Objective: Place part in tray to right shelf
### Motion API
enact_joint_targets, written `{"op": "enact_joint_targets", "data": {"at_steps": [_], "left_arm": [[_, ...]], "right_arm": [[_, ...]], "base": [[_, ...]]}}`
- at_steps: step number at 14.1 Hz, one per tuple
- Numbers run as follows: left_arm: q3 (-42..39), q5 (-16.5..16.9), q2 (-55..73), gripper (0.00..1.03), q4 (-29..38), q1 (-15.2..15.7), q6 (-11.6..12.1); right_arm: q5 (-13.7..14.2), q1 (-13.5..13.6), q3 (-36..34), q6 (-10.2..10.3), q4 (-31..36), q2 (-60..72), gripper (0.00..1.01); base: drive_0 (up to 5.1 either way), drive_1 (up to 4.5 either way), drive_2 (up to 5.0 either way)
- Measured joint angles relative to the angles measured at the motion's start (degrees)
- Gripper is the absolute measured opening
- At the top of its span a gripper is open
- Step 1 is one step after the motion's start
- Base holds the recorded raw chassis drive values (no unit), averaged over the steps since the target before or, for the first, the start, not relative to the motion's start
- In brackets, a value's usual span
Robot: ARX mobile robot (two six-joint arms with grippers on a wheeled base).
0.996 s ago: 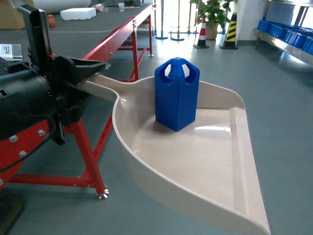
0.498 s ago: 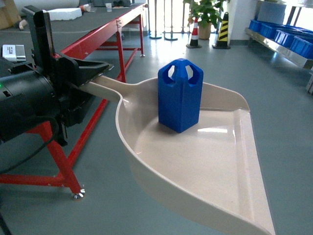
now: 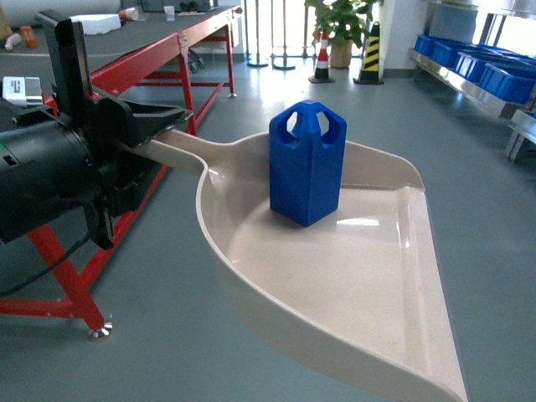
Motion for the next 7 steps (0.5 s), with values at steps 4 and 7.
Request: {"op": "enact_joint_targets", "data": {"at_steps": [4,7], "left_arm": [[0.00,0.33,0.00,0.14,0.11,-0.55,-0.04],[-0.20,0.09,0.02,0.14,0.13,-0.04,-0.02]], "right_arm": [[0.42,-0.09,0.00,0.00,-0.11,-0.04,0.98],[0.15,0.00,0.00,0.00,0.07,-0.31,0.98]], "base": [[4.8,-2.62,-2.6],[4.8,-2.62,-2.6]]}}
